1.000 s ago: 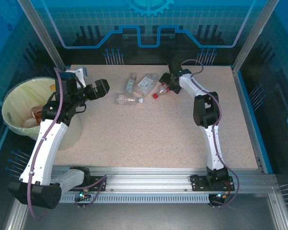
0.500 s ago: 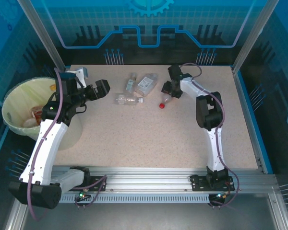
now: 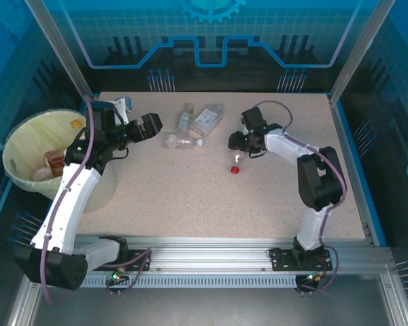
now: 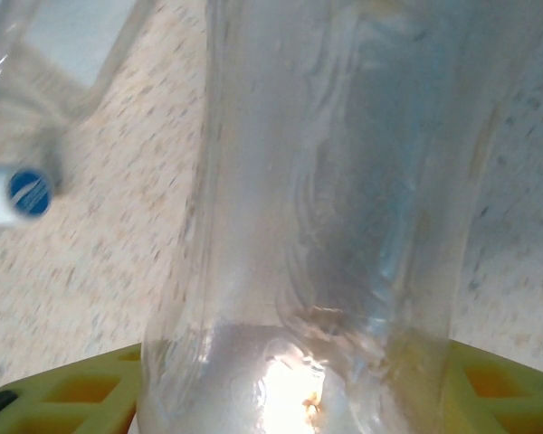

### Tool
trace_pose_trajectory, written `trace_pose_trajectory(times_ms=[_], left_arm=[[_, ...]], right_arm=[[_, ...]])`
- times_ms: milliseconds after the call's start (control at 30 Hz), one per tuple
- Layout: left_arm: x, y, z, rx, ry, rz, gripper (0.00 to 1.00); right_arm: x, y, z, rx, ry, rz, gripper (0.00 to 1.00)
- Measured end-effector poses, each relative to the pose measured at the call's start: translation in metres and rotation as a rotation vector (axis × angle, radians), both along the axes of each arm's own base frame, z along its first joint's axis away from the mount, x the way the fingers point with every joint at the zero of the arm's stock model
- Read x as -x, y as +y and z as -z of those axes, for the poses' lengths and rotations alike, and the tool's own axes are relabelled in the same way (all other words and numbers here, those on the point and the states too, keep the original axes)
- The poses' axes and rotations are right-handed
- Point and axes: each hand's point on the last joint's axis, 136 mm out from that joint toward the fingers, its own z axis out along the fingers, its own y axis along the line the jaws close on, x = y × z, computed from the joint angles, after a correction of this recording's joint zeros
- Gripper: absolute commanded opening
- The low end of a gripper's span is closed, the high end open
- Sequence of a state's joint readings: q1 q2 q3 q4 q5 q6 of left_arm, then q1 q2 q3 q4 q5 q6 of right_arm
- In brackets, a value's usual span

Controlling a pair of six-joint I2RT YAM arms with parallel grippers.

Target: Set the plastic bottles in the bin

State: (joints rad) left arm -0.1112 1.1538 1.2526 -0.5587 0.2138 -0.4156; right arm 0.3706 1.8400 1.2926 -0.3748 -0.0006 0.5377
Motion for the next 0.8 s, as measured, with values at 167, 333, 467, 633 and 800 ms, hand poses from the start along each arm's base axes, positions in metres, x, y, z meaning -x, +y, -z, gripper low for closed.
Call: trace_pose_trajectory(times_ms=[167,333,467,633,800], left_arm=[[0.001,-0.021,0.004,0.022,0.004,0.071,0.99],[0.000,-0.049,0.011,0.048,0.013,0.166,0.99],[0.001,-0.077,0.015,0.062,0.015,0.253,0.99],[0.006,-0.113,0.017,0.084,0.005,0.362,0.99],[0.005,-0.139,0.008,0.148,-0.032,0.436,0.99]], right_arm=[[0.040,0.021,-0.021,-0.070,-0.073,-0.105,0.41],[0.068,0.044,-0.055,-0.176,-0.164,-0.199,0.40],[0.082,0.058,-0.090,-0.270,-0.254,-0.270,0.40],[0.099,0.081,-0.135,-0.369,-0.376,-0.386,0.40],[0.113,0.101,-0.156,-0.442,-0.428,-0.489,0.40]])
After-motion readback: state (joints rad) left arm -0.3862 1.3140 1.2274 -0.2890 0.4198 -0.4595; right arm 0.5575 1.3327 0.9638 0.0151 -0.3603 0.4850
